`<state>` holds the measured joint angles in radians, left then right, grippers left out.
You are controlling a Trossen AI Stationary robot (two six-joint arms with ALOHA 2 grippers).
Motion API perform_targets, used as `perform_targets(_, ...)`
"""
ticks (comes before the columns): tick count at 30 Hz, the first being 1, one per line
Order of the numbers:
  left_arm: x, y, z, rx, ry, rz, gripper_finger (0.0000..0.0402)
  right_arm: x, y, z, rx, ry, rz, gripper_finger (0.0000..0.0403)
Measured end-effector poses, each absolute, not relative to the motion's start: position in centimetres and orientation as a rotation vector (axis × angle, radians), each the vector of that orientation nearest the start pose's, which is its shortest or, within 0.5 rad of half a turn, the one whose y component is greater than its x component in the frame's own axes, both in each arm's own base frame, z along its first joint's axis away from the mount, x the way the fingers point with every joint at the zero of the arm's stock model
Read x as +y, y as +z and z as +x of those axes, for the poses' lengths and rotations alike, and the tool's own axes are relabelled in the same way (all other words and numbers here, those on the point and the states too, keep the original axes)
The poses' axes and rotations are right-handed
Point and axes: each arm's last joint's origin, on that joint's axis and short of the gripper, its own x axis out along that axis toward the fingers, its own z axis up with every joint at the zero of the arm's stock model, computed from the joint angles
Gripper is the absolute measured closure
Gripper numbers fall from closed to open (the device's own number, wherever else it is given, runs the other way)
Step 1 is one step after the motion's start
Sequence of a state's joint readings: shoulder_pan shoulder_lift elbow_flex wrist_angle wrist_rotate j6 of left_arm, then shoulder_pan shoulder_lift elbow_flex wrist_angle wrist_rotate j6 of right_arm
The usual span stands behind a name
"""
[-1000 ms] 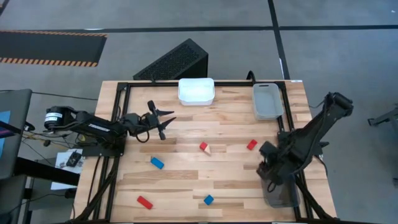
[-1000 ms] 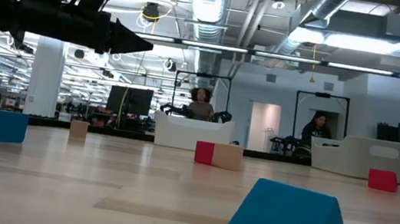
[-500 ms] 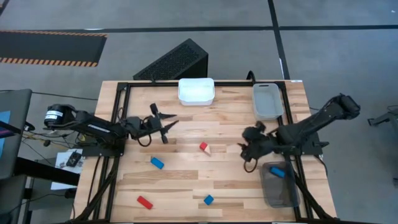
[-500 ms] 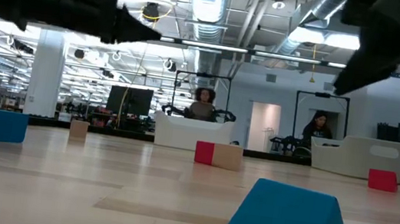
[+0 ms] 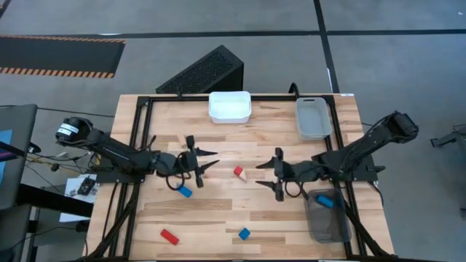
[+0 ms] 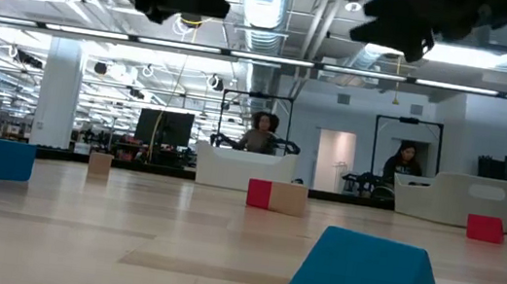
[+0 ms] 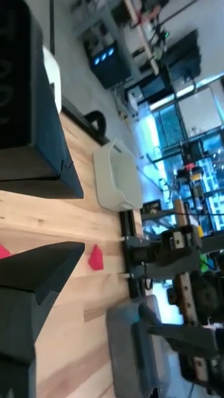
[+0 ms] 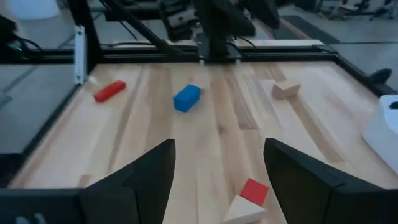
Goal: Sort & place blocks by color
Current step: Put the top blue block into the black bin
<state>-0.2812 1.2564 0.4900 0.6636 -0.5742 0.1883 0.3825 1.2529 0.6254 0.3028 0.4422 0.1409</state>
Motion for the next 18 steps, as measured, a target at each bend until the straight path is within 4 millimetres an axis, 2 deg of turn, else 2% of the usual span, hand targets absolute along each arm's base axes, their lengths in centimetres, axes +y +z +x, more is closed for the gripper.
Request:
perform_targets(6,-6.5,22.0,23.7,0.121,0.371,0.234,0.0287,8.5,21.4,26.0,0.335,-0.106,-0.02,0.0133)
perform_targets(10,-6.6,22.0,23.6,0.117,0.406,0.214,0.0287,8.2,22.2,27.4,0.32,-0.122,-0.054,0.0133)
perform_targets(14,-6.9,21.8,23.6,0.104,0.406,0.123,0.0287,8.5,23.4,27.9,0.353,-0.121,-0.079,0.0133)
perform_targets(18,-7.8,20.7,23.8,0.118,0.381,0.022,0.0287,9.0,24.2,27.8,0.388,-0.104,-0.096,0.0133)
